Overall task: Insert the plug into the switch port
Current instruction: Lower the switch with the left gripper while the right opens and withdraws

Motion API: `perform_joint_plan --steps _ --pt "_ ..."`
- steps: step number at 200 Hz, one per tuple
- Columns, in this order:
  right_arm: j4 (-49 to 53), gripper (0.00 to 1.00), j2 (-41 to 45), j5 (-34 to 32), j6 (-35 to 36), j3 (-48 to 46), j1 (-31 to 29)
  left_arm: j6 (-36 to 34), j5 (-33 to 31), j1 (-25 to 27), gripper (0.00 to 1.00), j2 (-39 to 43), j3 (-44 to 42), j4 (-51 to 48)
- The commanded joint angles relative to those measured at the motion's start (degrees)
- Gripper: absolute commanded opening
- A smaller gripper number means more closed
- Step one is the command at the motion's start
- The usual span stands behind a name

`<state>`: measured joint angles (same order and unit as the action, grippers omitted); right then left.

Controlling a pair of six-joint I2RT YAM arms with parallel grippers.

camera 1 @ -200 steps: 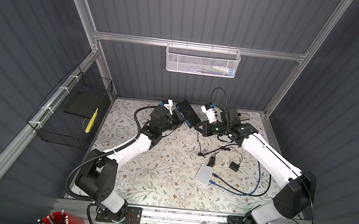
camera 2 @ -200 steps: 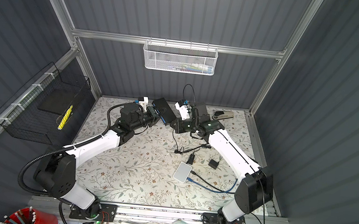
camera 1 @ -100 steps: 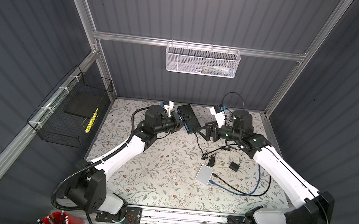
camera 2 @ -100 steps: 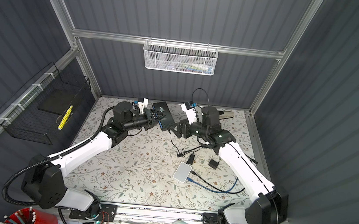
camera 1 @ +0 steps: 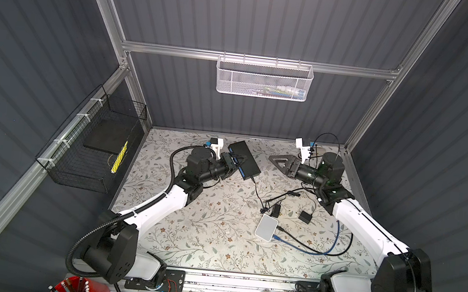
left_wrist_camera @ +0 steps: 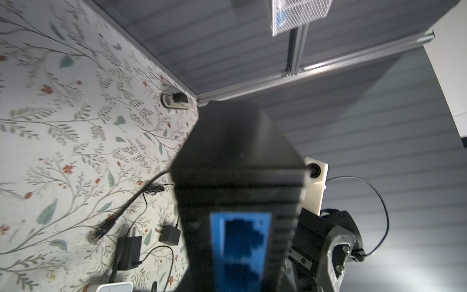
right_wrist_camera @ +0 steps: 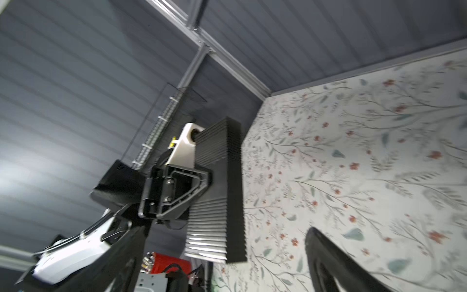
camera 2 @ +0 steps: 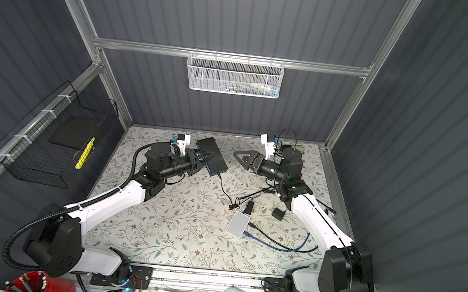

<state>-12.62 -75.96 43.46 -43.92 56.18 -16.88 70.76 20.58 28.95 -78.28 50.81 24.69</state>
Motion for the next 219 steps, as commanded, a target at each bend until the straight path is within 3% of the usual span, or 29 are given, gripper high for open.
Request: perform_joint_plan --steps 1,12,19,41,49,65,81,93,116,125,143,174,191,219 --pt "12.93 0.99 2.84 -6.16 7.34 3.14 0.20 3.78 -16.38 1.01 0.00 4.37 -5.96 -1.65" --pt "7.89 0.99 2.69 -2.44 6.99 1.47 -0.25 6.23 -21.48 1.48 0.01 5.34 -8.58 -1.01" --pt "5.99 0.99 2.42 0.62 10.98 1.38 -1.57 7.46 -24.09 1.79 0.01 5.74 -8.87 -2.38" --pt "17.02 0.99 4.86 -7.57 46.65 1.82 -11.57 9.41 -29.33 2.97 0.01 5.69 -7.23 -5.82" --pt "14.78 0.99 5.44 -8.91 52.89 -0.59 -12.85 9.99 -32.10 4.08 0.02 5.64 -5.46 -10.99" --pt "11.32 0.99 5.22 -10.62 47.80 -1.06 -10.86 12.99 -41.08 7.70 0.03 5.38 -6.20 -14.19" --pt "10.94 0.99 5.63 -10.96 45.11 -1.44 -10.07 18.75 -47.40 9.95 0.04 2.84 -12.61 -3.65" --pt "8.91 0.99 6.55 -11.21 44.02 -3.42 -9.85 23.57 -51.47 10.42 0.03 0.11 -15.07 -1.03" --pt "8.88 0.99 8.34 -13.29 40.67 -5.02 -9.53 26.25 -59.54 10.51 0.10 -4.95 -10.66 -5.95" --pt "9.15 0.99 8.98 -13.21 39.39 -5.19 -9.40 28.44 -60.66 10.51 0.13 -7.56 -7.98 -8.96" --pt "8.69 0.99 11.34 -14.86 38.33 -6.56 -9.15 34.26 -60.92 10.51 0.08 -12.91 -5.07 -10.39" --pt "9.60 0.99 15.15 -14.45 37.96 -8.04 -7.17 42.45 -61.64 11.21 0.09 -18.20 -4.66 -11.86" --pt "10.95 0.99 16.26 -14.13 38.59 -8.25 -6.13 48.43 -61.95 11.39 0.14 -19.62 -3.76 -15.12" --pt "11.39 0.99 16.77 -11.93 36.85 -8.59 -2.76 49.67 -61.21 11.48 0.24 -22.19 -1.96 -14.96"
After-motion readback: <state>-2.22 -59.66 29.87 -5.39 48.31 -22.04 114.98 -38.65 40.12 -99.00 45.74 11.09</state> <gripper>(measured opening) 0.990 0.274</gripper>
